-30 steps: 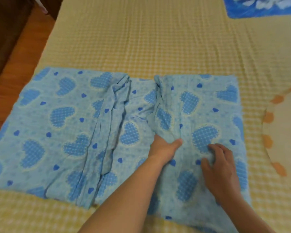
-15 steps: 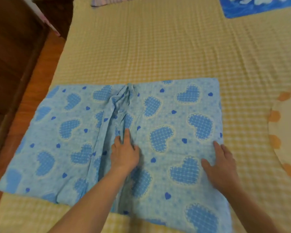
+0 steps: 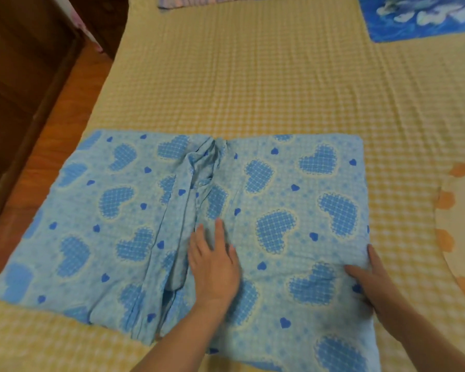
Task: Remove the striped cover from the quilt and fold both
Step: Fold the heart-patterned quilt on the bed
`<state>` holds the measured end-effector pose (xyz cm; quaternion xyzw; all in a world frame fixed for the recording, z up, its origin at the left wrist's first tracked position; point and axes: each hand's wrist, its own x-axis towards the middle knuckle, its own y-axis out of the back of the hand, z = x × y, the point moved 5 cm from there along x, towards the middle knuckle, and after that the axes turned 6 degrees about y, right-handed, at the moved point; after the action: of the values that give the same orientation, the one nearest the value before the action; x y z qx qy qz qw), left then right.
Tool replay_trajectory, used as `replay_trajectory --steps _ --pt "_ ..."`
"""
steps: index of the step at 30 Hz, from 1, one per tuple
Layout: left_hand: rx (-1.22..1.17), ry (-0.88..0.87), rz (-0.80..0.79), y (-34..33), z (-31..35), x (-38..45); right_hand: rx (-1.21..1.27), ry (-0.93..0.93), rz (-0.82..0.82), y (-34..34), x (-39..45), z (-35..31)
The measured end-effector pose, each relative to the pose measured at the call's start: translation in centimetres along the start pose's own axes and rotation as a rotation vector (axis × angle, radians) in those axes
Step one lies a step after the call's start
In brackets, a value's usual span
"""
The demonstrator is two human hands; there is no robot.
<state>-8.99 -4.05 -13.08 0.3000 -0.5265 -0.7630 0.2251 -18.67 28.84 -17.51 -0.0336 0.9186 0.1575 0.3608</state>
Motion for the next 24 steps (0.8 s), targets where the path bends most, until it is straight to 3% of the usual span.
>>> replay_trajectory --steps 2,4,6,9,15,19,22,24 --pt "0.002 -0.180 -0.148 -2.3 1.3 -1.8 0.289 -0.140 -0.100 0.4 -0.8 0.6" --pt "0.055 -0.051 -0.330 -4.3 -0.6 -1.2 0.385 -0.294 -0.180 0.1 -1.8 2.2" --pt "0.057 0.136 -0.388 -5.3 -3.0 0.9 0.385 -0.333 -0.261 -0.9 -2.6 2.3" --pt "0.055 0.187 -0.526 -5.8 -4.6 3.9 0.391 -0.285 -0.271 -2.3 -3.9 0.6" --pt "-0.155 0.092 -0.814 -3.5 -5.7 6.3 0.397 -0.148 -0.224 -4.3 -9.4 -4.4" --pt "-0.003 -0.142 -1.153 3.6 -6.1 3.4 0.315 -0.001 -0.120 -7.9 -17.0 -11.0" --pt "-0.525 -0.087 -1.311 13.6 -8.3 1.4 0.292 0.166 -0.112 -13.8 -23.7 -18.9" --pt "-0.839 -0.014 -1.250 21.3 -12.1 2.6 0.292 0.295 -0.135 -19.8 -28.1 -24.7"
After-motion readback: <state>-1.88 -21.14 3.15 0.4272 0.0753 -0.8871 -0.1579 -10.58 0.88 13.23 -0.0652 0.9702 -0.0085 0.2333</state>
